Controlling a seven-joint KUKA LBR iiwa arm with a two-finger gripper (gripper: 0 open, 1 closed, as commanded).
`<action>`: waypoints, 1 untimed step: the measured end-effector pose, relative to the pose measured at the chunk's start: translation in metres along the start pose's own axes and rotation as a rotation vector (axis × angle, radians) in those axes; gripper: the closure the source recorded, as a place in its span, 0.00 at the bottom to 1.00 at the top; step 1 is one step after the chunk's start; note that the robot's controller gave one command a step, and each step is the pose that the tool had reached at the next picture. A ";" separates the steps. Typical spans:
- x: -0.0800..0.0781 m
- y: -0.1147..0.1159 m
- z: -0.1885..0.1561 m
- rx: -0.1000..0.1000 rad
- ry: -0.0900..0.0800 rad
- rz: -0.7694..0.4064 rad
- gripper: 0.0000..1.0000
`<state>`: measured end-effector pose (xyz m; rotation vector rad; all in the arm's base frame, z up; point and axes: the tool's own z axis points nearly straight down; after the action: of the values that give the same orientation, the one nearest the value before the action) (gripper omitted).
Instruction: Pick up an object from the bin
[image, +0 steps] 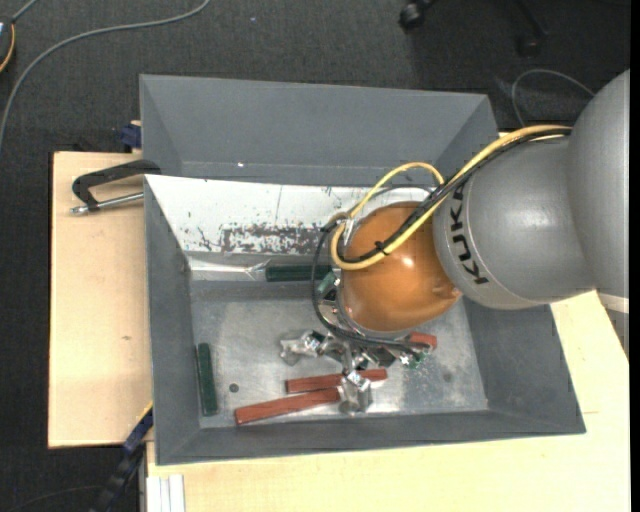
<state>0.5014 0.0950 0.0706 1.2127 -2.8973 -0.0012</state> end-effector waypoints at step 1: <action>-0.001 0.000 0.000 0.000 -0.002 0.000 1.00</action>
Offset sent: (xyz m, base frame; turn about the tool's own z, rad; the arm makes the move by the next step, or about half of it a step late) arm 0.0000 0.0000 0.0000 0.0000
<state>0.5015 0.0956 0.0707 1.2139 -2.8984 -0.0025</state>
